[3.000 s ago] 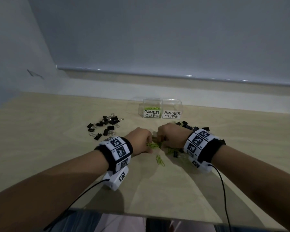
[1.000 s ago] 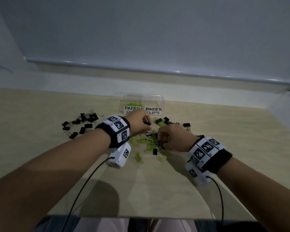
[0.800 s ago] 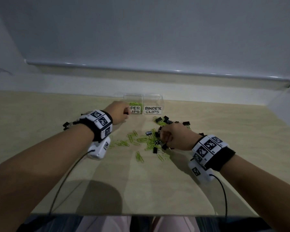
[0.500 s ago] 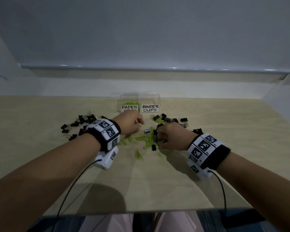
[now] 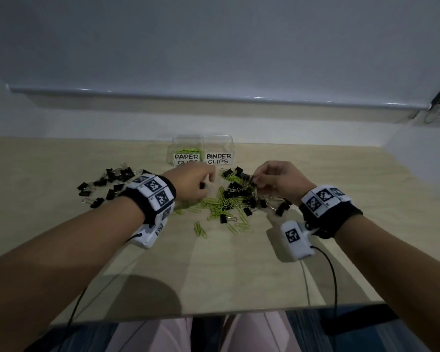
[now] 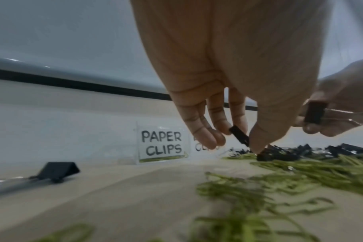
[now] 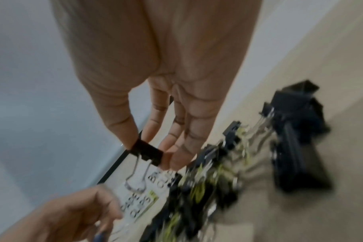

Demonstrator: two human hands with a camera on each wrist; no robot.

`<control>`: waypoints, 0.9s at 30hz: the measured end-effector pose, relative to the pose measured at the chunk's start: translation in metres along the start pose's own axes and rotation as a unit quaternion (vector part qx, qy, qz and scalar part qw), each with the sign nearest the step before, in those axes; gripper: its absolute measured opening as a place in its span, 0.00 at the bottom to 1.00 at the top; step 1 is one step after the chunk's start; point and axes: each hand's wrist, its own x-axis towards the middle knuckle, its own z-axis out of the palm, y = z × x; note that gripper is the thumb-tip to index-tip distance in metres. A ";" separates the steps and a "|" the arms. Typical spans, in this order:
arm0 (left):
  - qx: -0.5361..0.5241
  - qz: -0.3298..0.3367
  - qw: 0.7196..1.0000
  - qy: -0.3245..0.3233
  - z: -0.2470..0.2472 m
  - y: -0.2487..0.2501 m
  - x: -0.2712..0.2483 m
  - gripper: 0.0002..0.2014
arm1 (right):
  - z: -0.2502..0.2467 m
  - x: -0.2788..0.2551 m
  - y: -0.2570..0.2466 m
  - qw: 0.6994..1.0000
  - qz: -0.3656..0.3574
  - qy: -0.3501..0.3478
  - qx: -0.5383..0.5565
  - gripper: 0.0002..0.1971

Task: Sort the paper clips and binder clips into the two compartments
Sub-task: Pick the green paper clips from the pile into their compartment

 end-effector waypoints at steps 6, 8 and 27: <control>0.028 -0.080 0.992 0.090 -0.025 -0.042 -0.014 0.05 | -0.053 0.009 0.003 0.941 -0.045 0.129 -0.309 0.05; 0.058 -0.126 0.987 0.076 -0.026 -0.057 -0.019 0.05 | -0.064 0.008 0.006 0.891 -0.020 0.121 -0.437 0.03; 0.036 -0.012 0.997 -0.070 0.029 0.057 -0.024 0.15 | 0.026 -0.006 0.008 0.805 -0.112 -0.119 -0.570 0.13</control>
